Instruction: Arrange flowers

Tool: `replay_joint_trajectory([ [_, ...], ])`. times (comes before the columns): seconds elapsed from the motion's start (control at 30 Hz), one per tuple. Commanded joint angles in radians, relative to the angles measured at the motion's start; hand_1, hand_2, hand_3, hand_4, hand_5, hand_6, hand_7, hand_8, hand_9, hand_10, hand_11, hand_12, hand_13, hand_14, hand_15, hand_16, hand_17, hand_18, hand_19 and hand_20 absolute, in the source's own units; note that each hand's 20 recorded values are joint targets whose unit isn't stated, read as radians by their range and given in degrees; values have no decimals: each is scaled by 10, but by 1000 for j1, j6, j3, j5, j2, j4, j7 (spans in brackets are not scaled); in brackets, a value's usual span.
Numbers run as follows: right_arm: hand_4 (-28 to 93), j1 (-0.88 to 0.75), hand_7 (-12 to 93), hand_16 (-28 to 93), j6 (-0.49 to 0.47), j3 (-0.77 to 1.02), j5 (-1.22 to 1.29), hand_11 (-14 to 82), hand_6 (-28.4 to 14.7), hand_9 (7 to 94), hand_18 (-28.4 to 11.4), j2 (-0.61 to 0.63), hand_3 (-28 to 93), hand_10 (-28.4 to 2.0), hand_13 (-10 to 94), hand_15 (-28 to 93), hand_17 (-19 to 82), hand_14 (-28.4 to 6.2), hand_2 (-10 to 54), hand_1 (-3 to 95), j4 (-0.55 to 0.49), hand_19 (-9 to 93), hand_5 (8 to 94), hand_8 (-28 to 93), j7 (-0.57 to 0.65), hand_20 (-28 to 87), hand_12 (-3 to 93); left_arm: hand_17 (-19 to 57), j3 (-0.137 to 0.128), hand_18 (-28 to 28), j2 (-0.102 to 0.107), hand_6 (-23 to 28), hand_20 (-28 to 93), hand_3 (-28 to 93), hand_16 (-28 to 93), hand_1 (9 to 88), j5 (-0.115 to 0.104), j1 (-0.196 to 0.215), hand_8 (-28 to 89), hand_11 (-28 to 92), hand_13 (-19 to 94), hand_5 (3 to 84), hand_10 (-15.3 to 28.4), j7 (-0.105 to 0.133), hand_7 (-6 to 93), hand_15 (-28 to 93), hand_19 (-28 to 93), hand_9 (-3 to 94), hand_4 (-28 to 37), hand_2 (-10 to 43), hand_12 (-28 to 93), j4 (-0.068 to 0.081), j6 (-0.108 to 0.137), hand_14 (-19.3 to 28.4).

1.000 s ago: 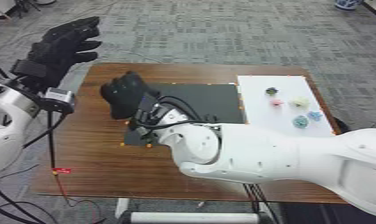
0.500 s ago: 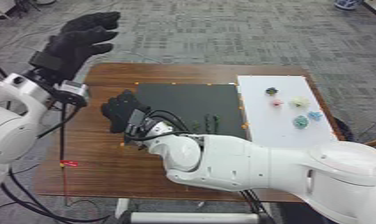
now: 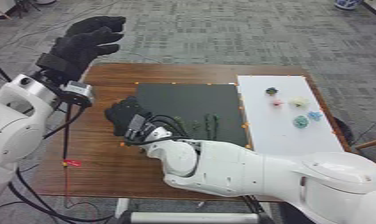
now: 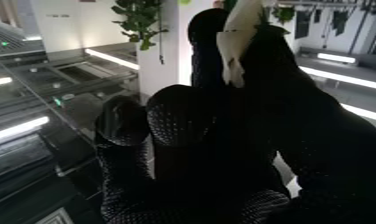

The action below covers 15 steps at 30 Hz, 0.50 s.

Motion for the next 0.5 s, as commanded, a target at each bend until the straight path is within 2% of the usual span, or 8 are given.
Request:
replay_joint_trajectory([
  [0.03, -283, -25, 414, 353, -85, 42, 7, 132, 50, 850, -192, 15, 798, -23, 731, 707, 373, -35, -95, 459, -31, 905, 708, -34, 3, 558, 492, -95, -26, 171, -14, 53, 30, 603, -28, 318, -4, 23, -103, 285, 49, 241, 98, -3, 235, 483, 441, 139, -263, 25, 221, -10, -10, 100],
  [0.13, -283, -34, 434, 361, -115, 62, -21, 152, 42, 829, -191, 17, 795, -25, 711, 721, 368, -36, -95, 447, -31, 905, 678, -26, 18, 564, 523, -99, -42, 178, -13, 55, 24, 597, -25, 322, -4, 40, -103, 288, 48, 240, 101, -3, 235, 492, 455, 137, -266, 28, 224, -16, -8, 102],
  [0.3, -283, -33, 449, 362, -129, 65, -17, 179, 35, 779, -190, 18, 789, -30, 694, 733, 363, -38, -95, 428, -36, 905, 633, -39, 46, 569, 524, -96, -42, 180, -15, 62, 3, 589, -20, 328, -3, 39, -103, 302, 49, 244, 104, -1, 235, 505, 472, 136, -269, 31, 236, -15, -8, 102],
  [0.47, -283, -33, 445, 364, -154, 67, -13, 183, 29, 748, -189, 23, 795, -32, 680, 744, 359, -43, -95, 414, -47, 905, 611, -43, 56, 570, 520, -97, -55, 186, -16, 65, -15, 587, -16, 329, -3, 55, -102, 302, 51, 247, 108, -1, 234, 514, 486, 139, -271, 32, 242, -20, -6, 103],
  [0.5, -283, -30, 439, 365, -150, 64, -15, 182, 29, 742, -189, 22, 796, -36, 677, 745, 357, -44, -95, 411, -46, 905, 607, -45, 65, 570, 516, -98, -50, 187, -15, 65, -19, 586, -16, 330, -3, 48, -102, 301, 51, 247, 109, -1, 234, 515, 489, 139, -272, 32, 243, -18, -5, 104],
])
